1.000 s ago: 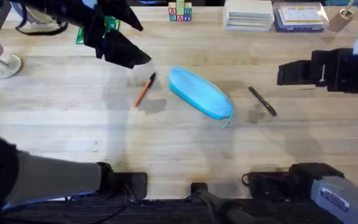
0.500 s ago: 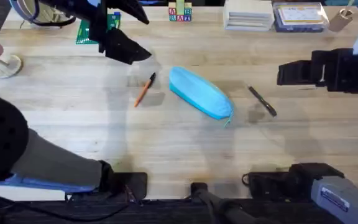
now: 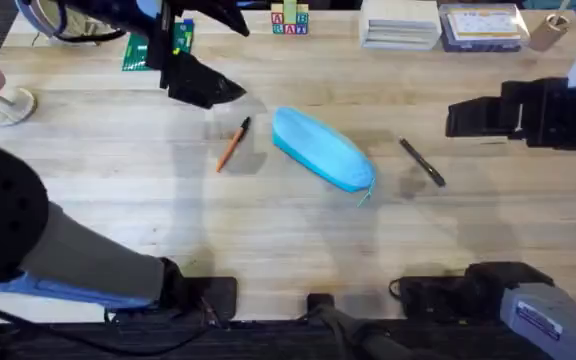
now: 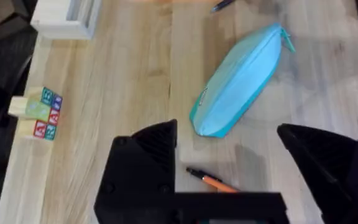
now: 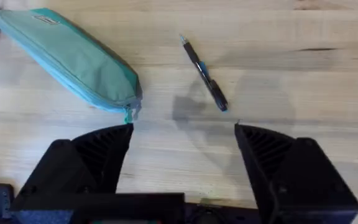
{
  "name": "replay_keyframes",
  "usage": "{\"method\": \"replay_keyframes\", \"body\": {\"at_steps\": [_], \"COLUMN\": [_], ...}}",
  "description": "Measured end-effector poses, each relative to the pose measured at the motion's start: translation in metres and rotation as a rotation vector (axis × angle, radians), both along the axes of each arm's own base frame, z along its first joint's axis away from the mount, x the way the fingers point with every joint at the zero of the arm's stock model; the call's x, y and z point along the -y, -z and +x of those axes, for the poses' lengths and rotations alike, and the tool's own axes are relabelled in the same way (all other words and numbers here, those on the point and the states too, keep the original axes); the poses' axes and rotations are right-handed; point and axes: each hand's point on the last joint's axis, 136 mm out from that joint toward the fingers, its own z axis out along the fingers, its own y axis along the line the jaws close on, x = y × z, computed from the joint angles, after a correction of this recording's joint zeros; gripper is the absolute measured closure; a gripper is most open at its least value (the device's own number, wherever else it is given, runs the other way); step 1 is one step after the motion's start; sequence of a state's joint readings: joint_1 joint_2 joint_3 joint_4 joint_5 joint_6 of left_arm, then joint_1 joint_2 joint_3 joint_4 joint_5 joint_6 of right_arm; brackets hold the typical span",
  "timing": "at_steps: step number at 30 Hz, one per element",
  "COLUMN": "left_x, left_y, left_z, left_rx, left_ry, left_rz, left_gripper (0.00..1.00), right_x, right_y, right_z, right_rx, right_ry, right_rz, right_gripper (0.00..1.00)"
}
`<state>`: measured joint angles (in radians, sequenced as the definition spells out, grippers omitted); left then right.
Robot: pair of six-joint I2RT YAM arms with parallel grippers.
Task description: Unzip the bag, pick up the pens from the table one at a time and place them inside, then zip the bag closed.
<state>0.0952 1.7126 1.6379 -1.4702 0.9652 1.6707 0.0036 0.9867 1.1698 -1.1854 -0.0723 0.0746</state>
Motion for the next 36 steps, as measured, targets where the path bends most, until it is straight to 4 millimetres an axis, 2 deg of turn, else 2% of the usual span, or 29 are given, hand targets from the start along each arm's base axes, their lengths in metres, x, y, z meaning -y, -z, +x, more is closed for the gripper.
{"method": "replay_keyframes", "body": {"at_steps": [6,14,25,36], "left_x": [0.008,0.028,0.037,0.052], "left_y": [0.012,0.035,0.060,0.075], "left_z": [-0.011,-0.010,-0.003,0.000], "left_rx": [0.015,0.055,0.027,0.026], "left_ry": [0.126,0.270,0.312,0.359], "left_rz": [-0.035,-0.052,-0.061,-0.063], "left_gripper": [0.009,0.010,0.010,0.010], "right_x": [0.000,0.000,0.000,0.000], "right_y": [0.000,0.000,0.000,0.000], "right_z": [0.000,0.000,0.000,0.000], "right_rx": [0.000,0.000,0.000,0.000], "right_ry": [0.000,0.000,0.000,0.000], "right_rz": [0.000,0.000,0.000,0.000], "right_gripper": [0.004,0.004,0.004,0.004]}}
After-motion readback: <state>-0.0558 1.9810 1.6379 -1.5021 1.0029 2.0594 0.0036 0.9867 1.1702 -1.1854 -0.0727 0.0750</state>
